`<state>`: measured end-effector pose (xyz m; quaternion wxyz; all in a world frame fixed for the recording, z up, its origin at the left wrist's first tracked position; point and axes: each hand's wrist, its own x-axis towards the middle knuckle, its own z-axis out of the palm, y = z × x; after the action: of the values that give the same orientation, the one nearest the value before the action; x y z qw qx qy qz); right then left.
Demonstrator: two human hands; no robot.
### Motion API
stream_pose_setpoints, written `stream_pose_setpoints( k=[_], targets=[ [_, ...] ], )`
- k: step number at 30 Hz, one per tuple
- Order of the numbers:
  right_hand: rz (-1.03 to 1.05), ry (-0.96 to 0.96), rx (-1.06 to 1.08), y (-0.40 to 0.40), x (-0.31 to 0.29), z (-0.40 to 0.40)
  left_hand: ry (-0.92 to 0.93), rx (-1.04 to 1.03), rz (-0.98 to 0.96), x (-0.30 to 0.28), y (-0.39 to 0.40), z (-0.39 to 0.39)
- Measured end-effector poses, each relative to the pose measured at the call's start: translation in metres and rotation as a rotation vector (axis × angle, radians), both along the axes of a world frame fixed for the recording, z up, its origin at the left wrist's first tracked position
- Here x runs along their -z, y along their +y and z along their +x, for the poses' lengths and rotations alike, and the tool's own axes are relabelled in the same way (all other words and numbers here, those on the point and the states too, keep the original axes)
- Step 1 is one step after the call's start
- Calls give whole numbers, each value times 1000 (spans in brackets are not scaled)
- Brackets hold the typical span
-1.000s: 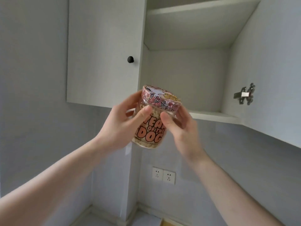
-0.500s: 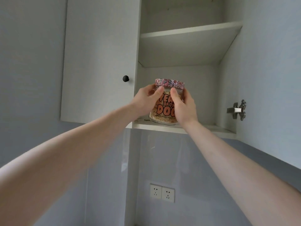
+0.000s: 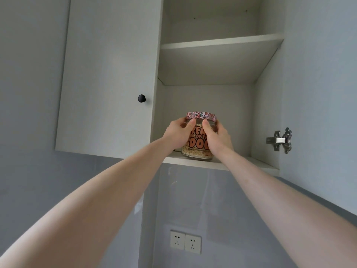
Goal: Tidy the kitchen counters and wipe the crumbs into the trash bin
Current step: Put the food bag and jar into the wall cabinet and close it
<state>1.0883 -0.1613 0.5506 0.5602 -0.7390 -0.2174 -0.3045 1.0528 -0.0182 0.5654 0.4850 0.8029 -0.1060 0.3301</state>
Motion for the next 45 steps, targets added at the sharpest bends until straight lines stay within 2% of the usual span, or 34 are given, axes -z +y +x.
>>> stream_pose_setpoints(
  k=[7, 11, 16, 18, 24, 28, 30, 34, 37, 40, 41, 43, 45],
  targets=[
    [-175, 74, 90, -7, -2, 27, -34, -174, 73, 10, -4, 25],
    [-221, 162, 91, -8, 0, 39, 15, -258, 147, 21, -3, 38],
    [-416, 336, 145, -10, 5, 50, 106, -302, 285, 36, -2, 56],
    [-399, 342, 153, -11, 5, 53, 120, -298, 329, 35, -2, 58],
    [-347, 294, 168, -14, 9, 53, 174, -375, 396, 37, -2, 52],
    [-446, 115, 357, -15, 16, 27, -12, -489, 347, 50, -7, 37],
    [-540, -36, 432, -14, 26, 8, -124, -491, 408, 70, 0, 29],
    [-631, -378, 499, -14, 72, -17, -265, -399, 699, 124, 25, -2],
    [-543, -487, 409, -22, 112, -30, -212, -331, 692, 158, 38, -38],
    [-241, -371, 79, -29, 175, -61, -24, -239, 630, 206, 46, -85],
    [-201, -310, 2, -31, 204, -72, 36, -195, 613, 227, 50, -102],
    [-273, -144, -80, -38, 274, -90, 171, -134, 556, 273, 62, -136],
    [-356, 111, -130, -51, 345, -96, 296, -138, 481, 316, 73, -164]
  ],
)
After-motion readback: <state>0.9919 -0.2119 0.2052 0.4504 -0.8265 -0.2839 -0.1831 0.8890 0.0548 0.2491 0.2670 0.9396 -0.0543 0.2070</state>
